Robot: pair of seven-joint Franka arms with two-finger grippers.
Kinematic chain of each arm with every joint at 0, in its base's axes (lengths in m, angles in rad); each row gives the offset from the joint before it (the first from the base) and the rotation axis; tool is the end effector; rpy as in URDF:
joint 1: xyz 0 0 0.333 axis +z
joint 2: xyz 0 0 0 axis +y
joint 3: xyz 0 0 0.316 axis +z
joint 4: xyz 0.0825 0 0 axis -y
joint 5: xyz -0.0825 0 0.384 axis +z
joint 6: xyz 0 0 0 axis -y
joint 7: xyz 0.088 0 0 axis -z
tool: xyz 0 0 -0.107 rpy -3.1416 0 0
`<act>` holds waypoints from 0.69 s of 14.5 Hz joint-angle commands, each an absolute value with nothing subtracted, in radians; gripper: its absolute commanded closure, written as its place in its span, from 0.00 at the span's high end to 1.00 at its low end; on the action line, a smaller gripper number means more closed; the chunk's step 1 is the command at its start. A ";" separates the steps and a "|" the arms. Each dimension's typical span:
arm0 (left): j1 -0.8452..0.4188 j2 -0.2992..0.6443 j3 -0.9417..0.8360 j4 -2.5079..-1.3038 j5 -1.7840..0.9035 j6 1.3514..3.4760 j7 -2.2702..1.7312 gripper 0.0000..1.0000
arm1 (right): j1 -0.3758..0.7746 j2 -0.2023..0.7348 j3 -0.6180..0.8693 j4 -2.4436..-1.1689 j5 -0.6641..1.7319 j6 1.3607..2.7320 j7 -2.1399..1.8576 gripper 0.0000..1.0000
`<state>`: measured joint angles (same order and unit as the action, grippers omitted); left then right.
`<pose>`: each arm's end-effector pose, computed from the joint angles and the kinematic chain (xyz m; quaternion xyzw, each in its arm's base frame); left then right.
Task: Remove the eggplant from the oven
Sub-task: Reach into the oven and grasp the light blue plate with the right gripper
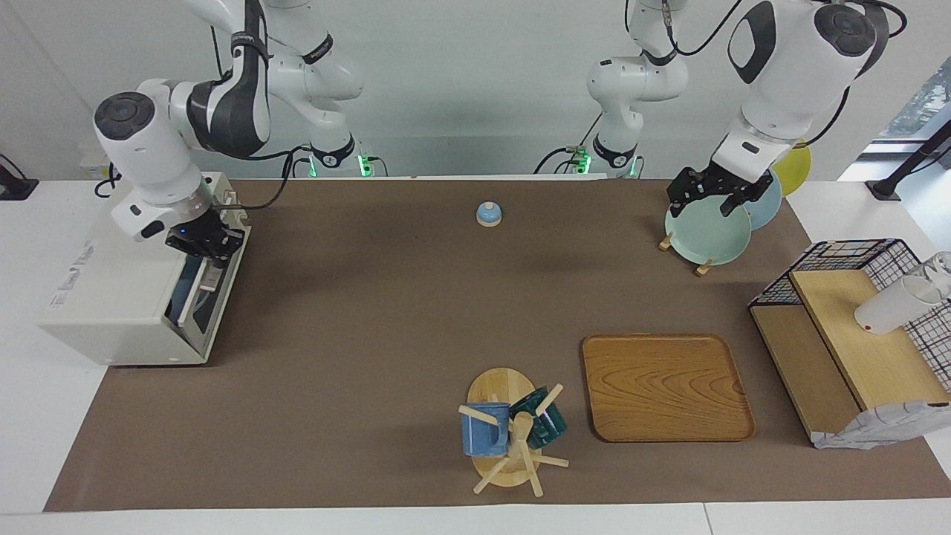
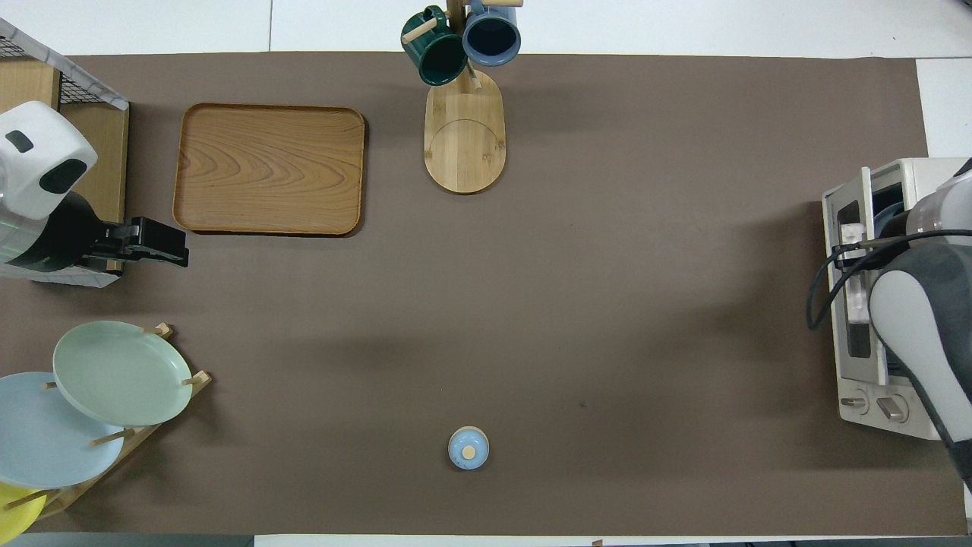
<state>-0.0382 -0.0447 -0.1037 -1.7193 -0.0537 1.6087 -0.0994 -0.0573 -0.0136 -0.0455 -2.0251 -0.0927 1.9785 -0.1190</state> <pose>0.5333 -0.0829 0.5821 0.9990 -0.0192 -0.0358 0.0203 0.5417 -0.0619 0.4513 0.9986 0.0272 -0.0210 0.0398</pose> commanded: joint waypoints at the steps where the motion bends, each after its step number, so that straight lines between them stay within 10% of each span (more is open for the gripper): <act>1: -0.035 -0.054 -0.104 -1.717 -0.037 1.597 -0.098 1.00 | -0.017 0.001 -0.046 -2.102 -0.072 2.083 -0.086 0.00; 10: -0.035 -0.054 -0.106 -1.717 -0.037 1.597 -0.098 1.00 | 0.080 0.104 -0.043 -2.155 -0.057 2.279 -0.020 0.00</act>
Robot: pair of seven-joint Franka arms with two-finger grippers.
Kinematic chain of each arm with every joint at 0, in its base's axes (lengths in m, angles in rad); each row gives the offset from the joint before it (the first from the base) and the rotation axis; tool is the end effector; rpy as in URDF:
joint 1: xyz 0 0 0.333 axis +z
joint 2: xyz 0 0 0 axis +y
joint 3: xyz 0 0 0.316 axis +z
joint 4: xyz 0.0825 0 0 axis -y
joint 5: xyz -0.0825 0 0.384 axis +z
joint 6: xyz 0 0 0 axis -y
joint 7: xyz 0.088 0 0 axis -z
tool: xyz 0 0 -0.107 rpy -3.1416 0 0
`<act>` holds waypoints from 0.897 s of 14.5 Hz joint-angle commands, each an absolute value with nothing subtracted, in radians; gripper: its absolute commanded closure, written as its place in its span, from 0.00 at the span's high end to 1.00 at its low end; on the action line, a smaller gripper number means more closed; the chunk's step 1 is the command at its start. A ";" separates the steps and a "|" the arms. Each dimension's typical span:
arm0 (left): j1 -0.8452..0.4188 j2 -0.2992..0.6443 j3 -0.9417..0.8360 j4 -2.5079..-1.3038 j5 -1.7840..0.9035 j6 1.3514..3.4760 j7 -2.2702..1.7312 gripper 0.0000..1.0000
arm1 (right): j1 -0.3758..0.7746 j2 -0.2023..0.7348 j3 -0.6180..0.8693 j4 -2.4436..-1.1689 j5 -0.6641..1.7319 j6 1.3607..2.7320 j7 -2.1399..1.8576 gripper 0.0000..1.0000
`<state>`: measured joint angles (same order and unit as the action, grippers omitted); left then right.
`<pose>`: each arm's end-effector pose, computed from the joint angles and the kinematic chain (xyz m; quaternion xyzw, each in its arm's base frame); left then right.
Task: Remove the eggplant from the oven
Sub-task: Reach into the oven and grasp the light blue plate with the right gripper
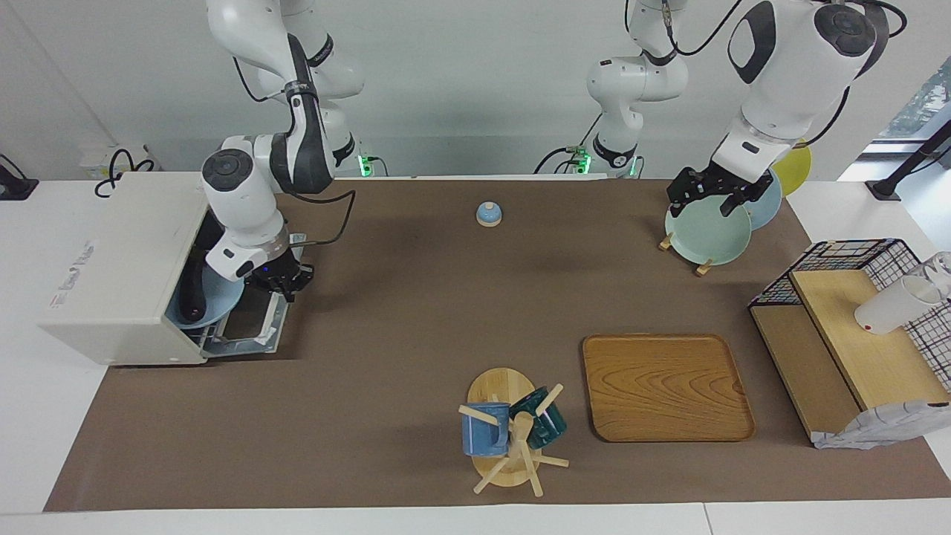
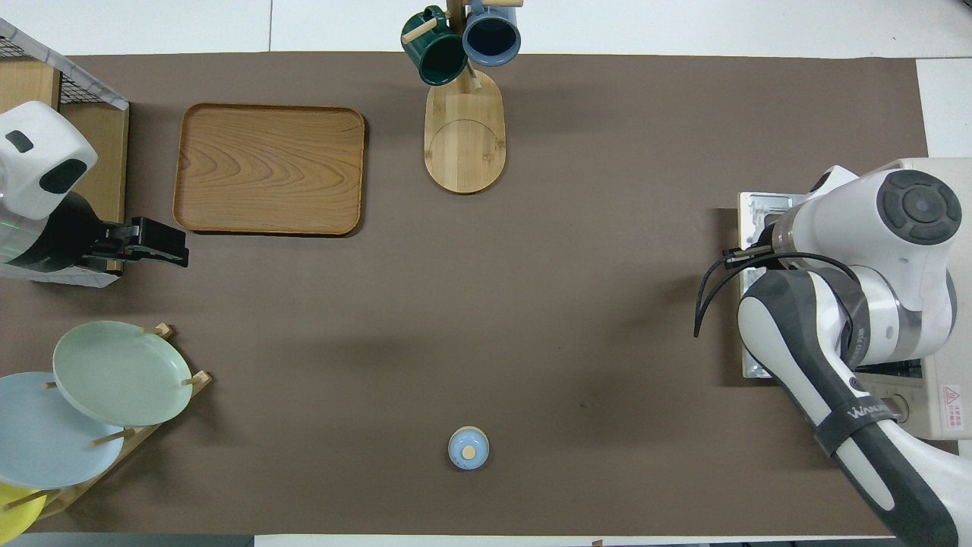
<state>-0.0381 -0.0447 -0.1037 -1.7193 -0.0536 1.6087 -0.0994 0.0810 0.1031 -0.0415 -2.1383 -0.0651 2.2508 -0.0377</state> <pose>0.5333 -0.0828 0.5821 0.9990 -0.0192 -0.0357 0.0203 0.5554 0.0204 0.3588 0.9979 0.0590 0.0047 0.0275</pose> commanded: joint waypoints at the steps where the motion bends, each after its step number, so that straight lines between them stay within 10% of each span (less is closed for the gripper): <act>1: -0.035 -0.054 -0.104 -1.717 -0.037 1.597 -0.098 1.00 | 0.080 0.110 -0.043 -2.157 -0.055 2.281 -0.020 0.00; 6: -0.035 -0.054 -0.104 -1.717 -0.037 1.597 -0.098 1.00 | 0.084 0.120 -0.040 -2.079 -0.048 2.154 -0.020 0.00; 7: -0.035 -0.054 -0.106 -1.717 -0.037 1.597 -0.098 1.00 | 0.083 0.118 -0.040 -2.036 -0.048 2.088 -0.020 0.19; 8: -0.035 -0.054 -0.104 -1.717 -0.037 1.597 -0.098 1.00 | 0.081 0.106 -0.041 -2.017 -0.052 2.054 -0.024 0.69; 9: -0.035 -0.054 -0.104 -1.715 -0.037 1.597 -0.100 1.00 | 0.083 0.094 -0.041 -2.014 -0.064 2.040 -0.029 0.75; 13: -0.035 -0.054 -0.104 -1.717 -0.037 1.597 -0.098 1.00 | 0.022 0.075 -0.043 -2.071 -0.067 2.080 -0.185 0.69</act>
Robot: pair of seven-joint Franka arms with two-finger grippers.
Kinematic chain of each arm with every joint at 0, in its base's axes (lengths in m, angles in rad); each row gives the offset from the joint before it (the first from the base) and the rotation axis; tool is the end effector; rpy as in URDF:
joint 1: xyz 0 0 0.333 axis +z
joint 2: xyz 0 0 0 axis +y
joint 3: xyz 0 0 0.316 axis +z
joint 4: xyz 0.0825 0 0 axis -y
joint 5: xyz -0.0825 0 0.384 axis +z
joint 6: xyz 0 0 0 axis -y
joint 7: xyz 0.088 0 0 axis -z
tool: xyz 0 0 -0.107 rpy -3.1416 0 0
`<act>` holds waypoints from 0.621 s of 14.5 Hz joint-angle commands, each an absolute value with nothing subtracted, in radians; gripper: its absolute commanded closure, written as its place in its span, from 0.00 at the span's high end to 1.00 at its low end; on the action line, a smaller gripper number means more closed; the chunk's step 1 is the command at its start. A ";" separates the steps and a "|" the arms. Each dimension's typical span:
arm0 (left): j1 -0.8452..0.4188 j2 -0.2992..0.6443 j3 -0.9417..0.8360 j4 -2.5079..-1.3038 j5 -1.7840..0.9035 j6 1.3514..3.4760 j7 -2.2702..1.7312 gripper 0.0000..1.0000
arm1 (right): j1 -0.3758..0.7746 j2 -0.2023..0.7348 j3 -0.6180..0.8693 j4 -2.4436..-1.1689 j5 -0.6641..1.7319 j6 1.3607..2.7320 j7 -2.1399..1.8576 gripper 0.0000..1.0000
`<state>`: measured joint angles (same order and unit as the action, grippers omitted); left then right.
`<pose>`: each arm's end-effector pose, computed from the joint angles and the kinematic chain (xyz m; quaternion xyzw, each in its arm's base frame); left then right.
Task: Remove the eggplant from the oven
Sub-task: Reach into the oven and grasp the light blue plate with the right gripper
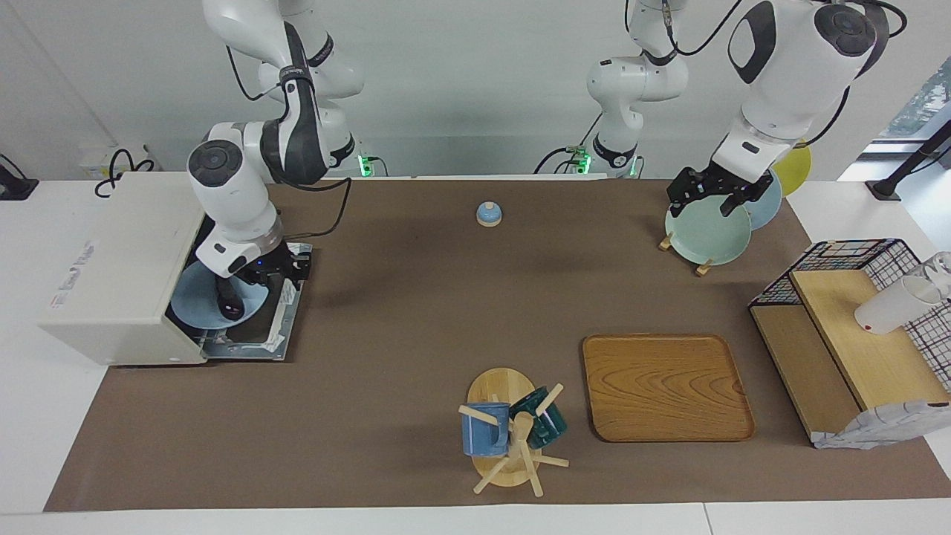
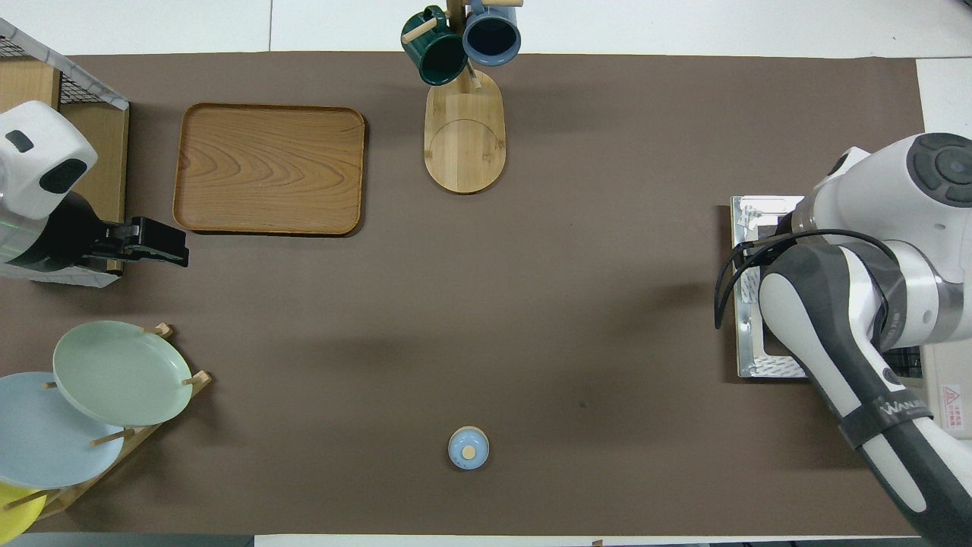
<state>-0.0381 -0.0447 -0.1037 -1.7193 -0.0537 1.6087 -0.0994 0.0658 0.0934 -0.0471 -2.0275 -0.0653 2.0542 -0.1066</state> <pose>0.5333 -0.0829 0.5821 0.9990 -0.0191 -0.0358 0.0203 0.5628 0.0074 0.3971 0.9959 0.0787 -0.0346 0.0291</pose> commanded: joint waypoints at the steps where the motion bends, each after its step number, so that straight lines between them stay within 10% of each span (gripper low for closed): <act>1: -0.035 -0.054 -0.106 -1.715 -0.037 1.597 -0.100 1.00 | 0.006 0.068 -0.043 -2.094 -0.067 2.091 -0.190 0.68; 5: -0.035 -0.054 -0.104 -1.717 -0.037 1.597 -0.098 1.00 | 0.003 0.048 -0.044 -2.155 -0.067 2.152 -0.192 0.60; 9: -0.037 -0.054 -0.106 -1.717 -0.037 1.597 -0.100 1.00 | -0.002 0.037 -0.046 -2.193 -0.067 2.180 -0.189 0.30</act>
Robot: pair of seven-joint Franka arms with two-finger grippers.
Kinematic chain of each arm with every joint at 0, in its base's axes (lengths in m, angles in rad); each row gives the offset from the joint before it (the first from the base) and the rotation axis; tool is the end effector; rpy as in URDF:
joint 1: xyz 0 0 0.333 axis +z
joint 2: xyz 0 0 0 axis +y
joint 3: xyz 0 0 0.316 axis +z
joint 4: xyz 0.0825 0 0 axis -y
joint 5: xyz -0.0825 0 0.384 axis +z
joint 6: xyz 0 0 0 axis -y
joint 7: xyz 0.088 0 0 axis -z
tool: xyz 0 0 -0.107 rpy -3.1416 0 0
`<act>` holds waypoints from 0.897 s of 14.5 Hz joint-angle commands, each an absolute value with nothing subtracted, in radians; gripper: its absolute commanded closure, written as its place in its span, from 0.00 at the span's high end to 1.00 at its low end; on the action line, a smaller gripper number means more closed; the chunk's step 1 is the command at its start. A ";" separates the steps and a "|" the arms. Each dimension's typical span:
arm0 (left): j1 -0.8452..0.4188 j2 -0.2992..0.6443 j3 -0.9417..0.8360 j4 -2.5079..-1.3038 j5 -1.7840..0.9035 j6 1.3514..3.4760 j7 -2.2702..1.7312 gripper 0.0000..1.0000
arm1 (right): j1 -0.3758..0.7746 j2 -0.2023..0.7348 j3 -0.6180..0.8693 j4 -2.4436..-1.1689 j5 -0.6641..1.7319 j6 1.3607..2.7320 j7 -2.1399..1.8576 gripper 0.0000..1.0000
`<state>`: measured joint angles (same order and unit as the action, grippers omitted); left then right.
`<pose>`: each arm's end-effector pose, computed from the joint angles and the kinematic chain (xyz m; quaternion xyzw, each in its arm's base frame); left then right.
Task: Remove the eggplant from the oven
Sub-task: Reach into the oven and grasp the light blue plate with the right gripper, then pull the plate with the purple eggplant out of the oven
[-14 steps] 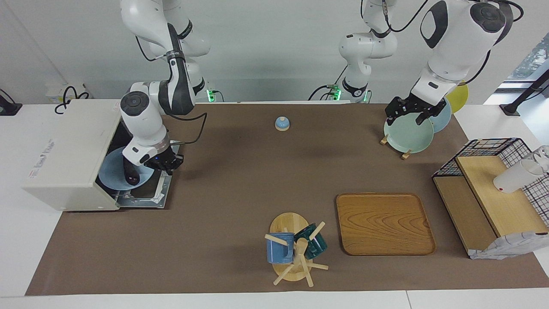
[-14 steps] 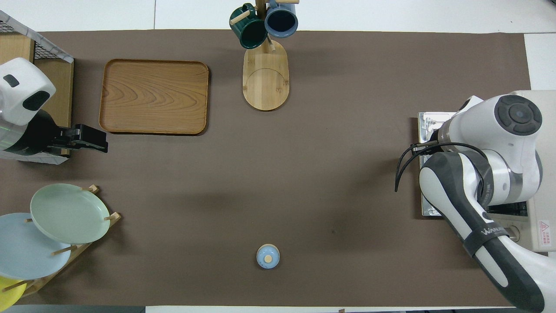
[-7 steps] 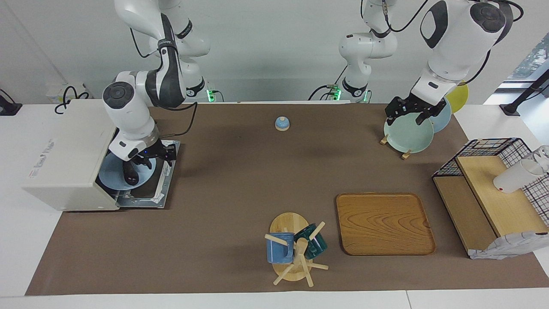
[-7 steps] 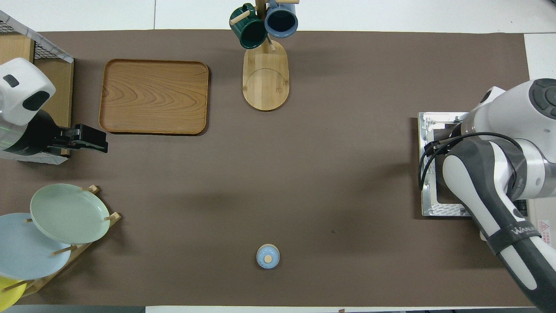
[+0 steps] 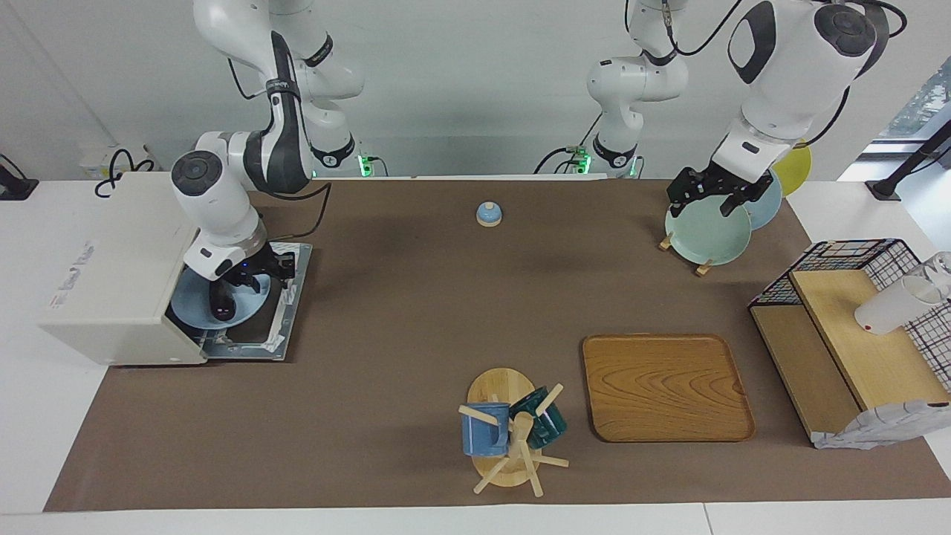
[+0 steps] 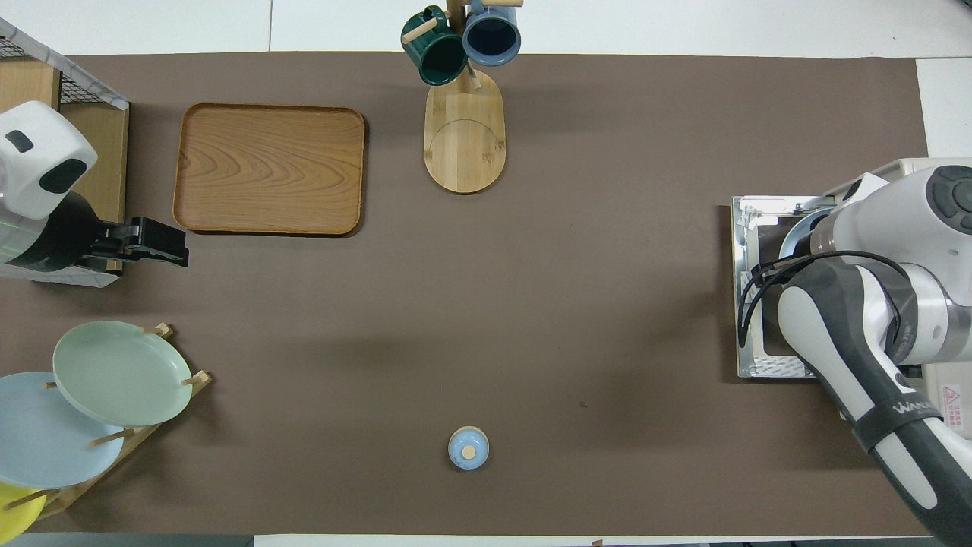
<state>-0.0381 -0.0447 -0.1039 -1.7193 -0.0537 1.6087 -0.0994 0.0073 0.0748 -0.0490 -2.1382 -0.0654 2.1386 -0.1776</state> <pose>0.5332 -0.0830 0.5821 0.9990 -0.0192 -0.0358 0.0203 0.5421 -0.0252 0.3649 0.9952 0.0864 -0.0401 0.0245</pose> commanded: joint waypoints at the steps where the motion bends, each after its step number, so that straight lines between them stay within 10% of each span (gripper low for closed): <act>1: -0.035 -0.054 -0.104 -1.717 -0.037 1.597 -0.100 1.00 | -0.018 0.034 -0.046 -2.209 -0.069 2.198 -0.195 0.07; 6: -0.035 -0.054 -0.104 -1.717 -0.037 1.591 -0.100 1.00 | 0.007 0.028 -0.041 -2.201 -0.156 2.171 -0.196 0.00; 13: -0.037 -0.054 -0.104 -1.717 -0.037 1.595 -0.100 1.00 | 0.341 0.074 -0.040 -2.017 -0.156 1.988 0.104 0.00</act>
<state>-0.0381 -0.0447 -0.1039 -1.7193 -0.0536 1.6087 -0.0994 0.2561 0.0456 -0.0379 -2.0566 -0.1446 2.0203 -0.0042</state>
